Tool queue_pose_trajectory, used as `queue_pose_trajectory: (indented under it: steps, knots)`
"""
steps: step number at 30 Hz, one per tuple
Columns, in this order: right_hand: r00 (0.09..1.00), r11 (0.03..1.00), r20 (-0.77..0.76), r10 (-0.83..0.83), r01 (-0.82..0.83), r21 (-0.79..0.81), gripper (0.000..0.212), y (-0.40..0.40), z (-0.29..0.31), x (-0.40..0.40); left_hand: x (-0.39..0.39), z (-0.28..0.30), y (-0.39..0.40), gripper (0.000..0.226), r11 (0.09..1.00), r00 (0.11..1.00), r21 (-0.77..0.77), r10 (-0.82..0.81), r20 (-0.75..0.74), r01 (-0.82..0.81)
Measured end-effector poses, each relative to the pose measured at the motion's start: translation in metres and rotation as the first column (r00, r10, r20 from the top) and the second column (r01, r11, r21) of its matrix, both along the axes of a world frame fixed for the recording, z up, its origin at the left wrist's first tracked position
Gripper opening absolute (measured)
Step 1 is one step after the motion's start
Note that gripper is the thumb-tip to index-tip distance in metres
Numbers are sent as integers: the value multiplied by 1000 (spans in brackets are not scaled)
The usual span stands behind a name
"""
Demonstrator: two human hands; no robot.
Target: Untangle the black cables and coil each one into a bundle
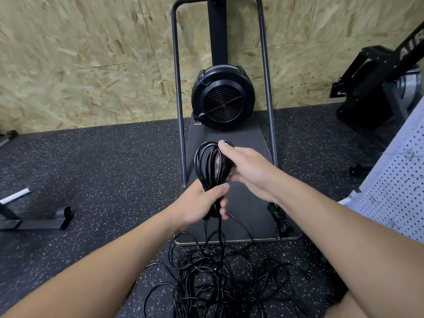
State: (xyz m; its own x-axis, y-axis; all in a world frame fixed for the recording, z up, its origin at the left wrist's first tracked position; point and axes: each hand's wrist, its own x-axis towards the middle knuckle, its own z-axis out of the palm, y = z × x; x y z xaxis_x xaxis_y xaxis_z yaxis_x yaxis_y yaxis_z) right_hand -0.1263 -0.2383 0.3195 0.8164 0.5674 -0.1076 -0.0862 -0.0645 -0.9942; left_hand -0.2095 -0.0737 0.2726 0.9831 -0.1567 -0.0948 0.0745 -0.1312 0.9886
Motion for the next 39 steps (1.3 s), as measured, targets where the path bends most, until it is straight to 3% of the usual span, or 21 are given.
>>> queue_pose_trajectory:
  steps: [2, 6, 12, 16, 19, 22, 28, 32, 39]
  knots:
    - [1000, 999, 18, 20, -20, 47, 63, -2, 4, -1, 3, 2, 1, 28, 999, 1000, 25, 24, 6, -24]
    - [1000, 993, 12, 29, -30, 116, 28, 0, 6, -5, 7, 8, 2, 22, 994, 1000, 112, 13, -22, -10]
    - [998, 998, 35, 48, -49, 34, 38, -4, 20, -3, 4, 20, 13, 12, 997, 998, 66, -50, -29, 52]
    - [998, 997, 7, -70, 70, 41, 44, -9, 28, 3, 6, 32, 19, 25, 995, 996, -65, -82, -33, 80]
    - [989, 959, -104, -110, 133, 249, 30, 3, 25, -2, 3, 30, 11, 30, 973, 982, -175, -166, -94, 148]
    - [953, 875, -298, -59, 192, 443, 52, 16, 28, -12, 0, 25, 1, 22, 930, 952, -314, -252, -172, 189]
    - [917, 874, -354, -183, 317, 367, 50, 21, 31, -13, -7, 27, -8, 27, 915, 938, -319, -307, -161, 245]
    - [882, 799, -444, -160, 379, 466, 39, 22, 29, -18, -10, 26, -13, 29, 943, 959, -248, -258, -120, 223]
    - [912, 824, -398, -97, 298, 481, 22, 27, 38, -26, -15, 26, -3, 27, 911, 935, -318, -323, -149, 264]
